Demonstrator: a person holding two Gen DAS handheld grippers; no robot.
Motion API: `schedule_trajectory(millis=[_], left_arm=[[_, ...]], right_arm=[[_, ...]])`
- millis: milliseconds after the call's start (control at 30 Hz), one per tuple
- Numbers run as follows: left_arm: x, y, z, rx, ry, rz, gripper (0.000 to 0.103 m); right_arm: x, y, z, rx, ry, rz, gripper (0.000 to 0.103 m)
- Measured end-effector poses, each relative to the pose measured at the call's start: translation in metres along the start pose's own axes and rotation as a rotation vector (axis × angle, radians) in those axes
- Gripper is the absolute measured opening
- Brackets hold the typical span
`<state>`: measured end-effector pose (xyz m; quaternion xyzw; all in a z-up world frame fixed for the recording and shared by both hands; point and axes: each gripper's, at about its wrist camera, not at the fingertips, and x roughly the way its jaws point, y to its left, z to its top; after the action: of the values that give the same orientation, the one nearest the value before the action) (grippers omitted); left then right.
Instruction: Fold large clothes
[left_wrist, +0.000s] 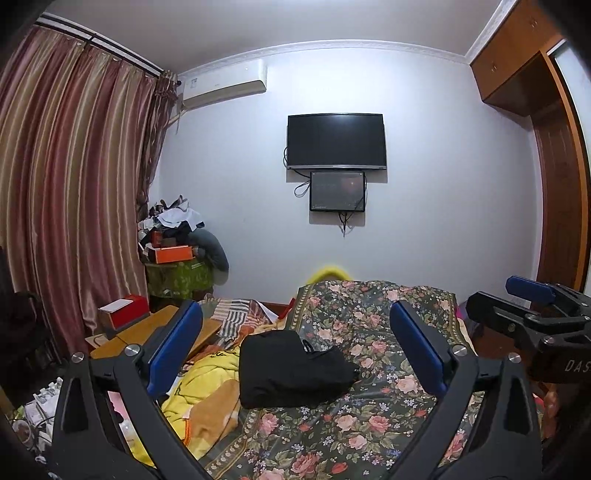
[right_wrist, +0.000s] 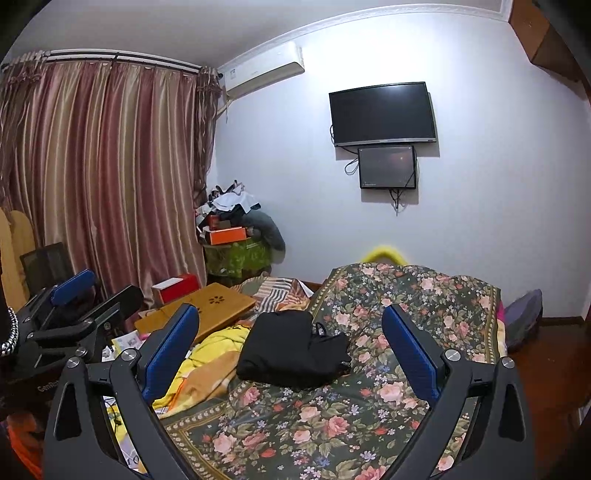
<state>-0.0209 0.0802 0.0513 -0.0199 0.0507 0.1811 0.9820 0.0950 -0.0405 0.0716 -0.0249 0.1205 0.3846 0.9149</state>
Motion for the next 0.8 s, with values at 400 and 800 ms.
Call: schedule_trajectory(millis=[400,800], left_arm=[[0.0059,-0.0027,-0.0043,-0.005,0.018,-0.009,0.102],[0.0073,0.0021,-0.0030,-0.024,0.031,-0.028,0.102]], right_arm=[[-0.0020,-0.0022,0.0006,0.001,0.009,-0.006,0.099],[-0.0027,-0.0034,0.0006,0.001,0.009,-0.011,0.099]])
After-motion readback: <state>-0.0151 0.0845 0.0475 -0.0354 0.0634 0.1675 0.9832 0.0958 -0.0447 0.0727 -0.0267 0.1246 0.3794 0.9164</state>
